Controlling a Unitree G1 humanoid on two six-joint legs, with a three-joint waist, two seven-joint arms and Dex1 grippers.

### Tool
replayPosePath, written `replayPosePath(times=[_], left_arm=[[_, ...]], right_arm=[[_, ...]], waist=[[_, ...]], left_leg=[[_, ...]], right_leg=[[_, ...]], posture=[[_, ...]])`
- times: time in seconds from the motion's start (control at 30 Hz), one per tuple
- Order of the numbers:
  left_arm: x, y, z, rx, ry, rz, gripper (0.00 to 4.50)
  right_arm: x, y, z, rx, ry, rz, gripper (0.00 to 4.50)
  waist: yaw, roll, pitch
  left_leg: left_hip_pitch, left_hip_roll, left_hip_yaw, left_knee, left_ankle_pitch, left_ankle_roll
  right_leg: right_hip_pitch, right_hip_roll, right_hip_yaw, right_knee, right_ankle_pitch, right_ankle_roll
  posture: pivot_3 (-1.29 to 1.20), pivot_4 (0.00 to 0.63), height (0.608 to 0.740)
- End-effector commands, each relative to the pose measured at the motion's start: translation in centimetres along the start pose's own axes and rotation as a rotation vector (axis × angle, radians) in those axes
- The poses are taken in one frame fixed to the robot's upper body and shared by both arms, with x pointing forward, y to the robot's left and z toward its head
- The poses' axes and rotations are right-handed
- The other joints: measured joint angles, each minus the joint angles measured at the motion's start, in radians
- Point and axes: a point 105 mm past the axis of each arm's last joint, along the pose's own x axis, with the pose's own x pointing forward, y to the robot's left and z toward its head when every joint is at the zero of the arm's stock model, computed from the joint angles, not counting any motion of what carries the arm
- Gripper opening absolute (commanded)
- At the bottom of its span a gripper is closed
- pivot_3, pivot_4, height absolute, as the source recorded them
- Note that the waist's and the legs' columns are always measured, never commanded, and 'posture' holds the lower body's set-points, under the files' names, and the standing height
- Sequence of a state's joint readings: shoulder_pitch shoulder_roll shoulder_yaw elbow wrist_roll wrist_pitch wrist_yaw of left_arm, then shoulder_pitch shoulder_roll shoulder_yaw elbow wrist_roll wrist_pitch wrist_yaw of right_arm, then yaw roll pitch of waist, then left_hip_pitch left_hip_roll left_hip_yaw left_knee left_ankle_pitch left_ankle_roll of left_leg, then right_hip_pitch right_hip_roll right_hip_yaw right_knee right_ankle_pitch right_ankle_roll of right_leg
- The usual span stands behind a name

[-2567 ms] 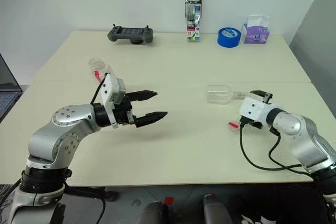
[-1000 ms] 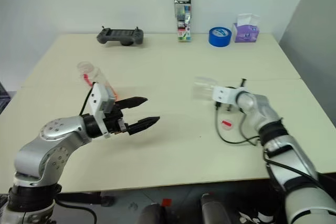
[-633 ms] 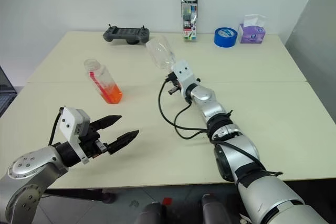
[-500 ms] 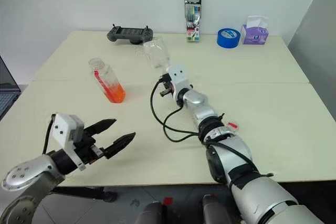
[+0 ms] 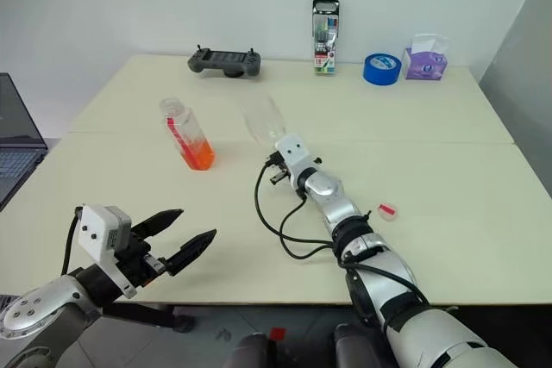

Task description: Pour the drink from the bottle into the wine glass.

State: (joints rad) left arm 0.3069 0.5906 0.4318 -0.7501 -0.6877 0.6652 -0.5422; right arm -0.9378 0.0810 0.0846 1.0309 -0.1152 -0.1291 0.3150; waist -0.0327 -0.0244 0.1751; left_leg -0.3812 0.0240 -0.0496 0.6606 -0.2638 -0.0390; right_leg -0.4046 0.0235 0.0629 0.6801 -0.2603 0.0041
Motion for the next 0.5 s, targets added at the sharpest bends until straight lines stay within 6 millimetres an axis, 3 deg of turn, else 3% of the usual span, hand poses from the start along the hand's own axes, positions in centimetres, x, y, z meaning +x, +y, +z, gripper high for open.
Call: replayPosePath(times=[0.03,0.17,0.3,0.5], left_arm=[[-0.4,0.3,0.7,0.04,-0.021,0.002,4.5],[-0.5,0.5,0.6,0.046,-0.018,0.003,4.5],[-0.6,0.3,0.6,0.045,-0.015,-0.001,4.5],[-0.5,0.7,0.8,0.042,-0.033,0.015,4.5]], right_arm=[[-2.4,-1.2,-5.3,0.044,0.174,-0.022,0.15],[-3.6,-1.6,-6.2,0.057,0.2,-0.033,0.15],[-3.9,-0.8,-6.3,0.07,0.196,-0.006,0.15],[-2.2,1.1,-1.3,0.085,-0.08,0.052,0.15]], waist=[[0.005,0.001,-0.003],[0.007,0.001,-0.009],[0.007,0.004,-0.014],[-0.001,0.004,-0.014]], left_leg=[[0.0,0.0,0.0,0.0,0.0,0.0],[0.0,-0.001,0.0,0.0,0.0,0.0],[0.0,-0.001,0.0,0.0,0.0,0.0],[0.0,0.0,0.001,0.0,0.0,0.0]], right_leg=[[0.0,0.0,0.0,0.0,0.0,0.0],[0.0,-0.001,0.0,0.0,-0.003,0.005],[0.001,-0.002,0.0,0.0,-0.004,0.006],[0.0,-0.001,0.001,0.0,-0.005,0.006]], posture=[[0.0,0.15,0.74],[0.0,0.15,0.74],[0.0,0.15,0.74],[0.0,0.15,0.74]])
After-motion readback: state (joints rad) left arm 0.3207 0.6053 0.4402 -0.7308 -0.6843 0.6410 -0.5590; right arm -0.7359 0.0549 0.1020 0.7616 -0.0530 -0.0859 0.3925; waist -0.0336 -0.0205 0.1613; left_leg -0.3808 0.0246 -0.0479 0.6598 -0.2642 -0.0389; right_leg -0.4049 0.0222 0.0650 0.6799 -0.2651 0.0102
